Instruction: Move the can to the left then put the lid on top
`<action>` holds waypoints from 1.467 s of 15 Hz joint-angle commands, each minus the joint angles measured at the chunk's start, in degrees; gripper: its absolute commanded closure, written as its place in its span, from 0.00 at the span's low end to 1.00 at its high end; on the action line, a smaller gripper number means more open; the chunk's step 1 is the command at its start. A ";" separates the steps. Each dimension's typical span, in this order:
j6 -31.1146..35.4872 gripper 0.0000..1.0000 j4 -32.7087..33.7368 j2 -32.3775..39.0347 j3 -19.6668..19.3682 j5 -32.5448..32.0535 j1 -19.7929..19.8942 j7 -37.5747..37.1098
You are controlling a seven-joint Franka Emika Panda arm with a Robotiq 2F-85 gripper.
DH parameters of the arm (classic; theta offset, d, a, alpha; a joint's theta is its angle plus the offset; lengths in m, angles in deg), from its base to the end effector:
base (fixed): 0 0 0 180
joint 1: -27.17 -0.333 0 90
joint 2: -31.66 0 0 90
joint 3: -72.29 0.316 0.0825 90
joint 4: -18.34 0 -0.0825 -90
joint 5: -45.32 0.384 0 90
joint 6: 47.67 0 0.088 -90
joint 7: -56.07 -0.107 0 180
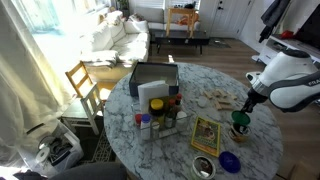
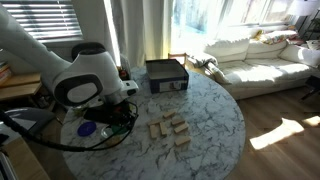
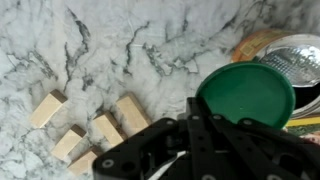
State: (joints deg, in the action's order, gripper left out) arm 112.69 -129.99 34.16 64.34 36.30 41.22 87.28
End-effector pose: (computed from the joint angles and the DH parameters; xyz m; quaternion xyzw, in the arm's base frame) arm 0.4286 -0.1656 0.2589 0.9844 0.1514 0.0581 0.0688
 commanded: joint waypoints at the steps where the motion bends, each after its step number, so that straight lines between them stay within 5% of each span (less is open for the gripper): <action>1: -2.42 1.00 -4.00 -4.96 -0.69 0.12 -1.12 3.37; 8: -1.64 1.00 -7.44 -6.90 -0.87 3.50 -3.78 6.22; 22: 1.83 1.00 -6.57 -3.64 -1.51 -0.89 -3.49 -1.11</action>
State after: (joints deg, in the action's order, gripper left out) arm 113.00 -136.19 29.20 63.62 37.45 37.89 88.81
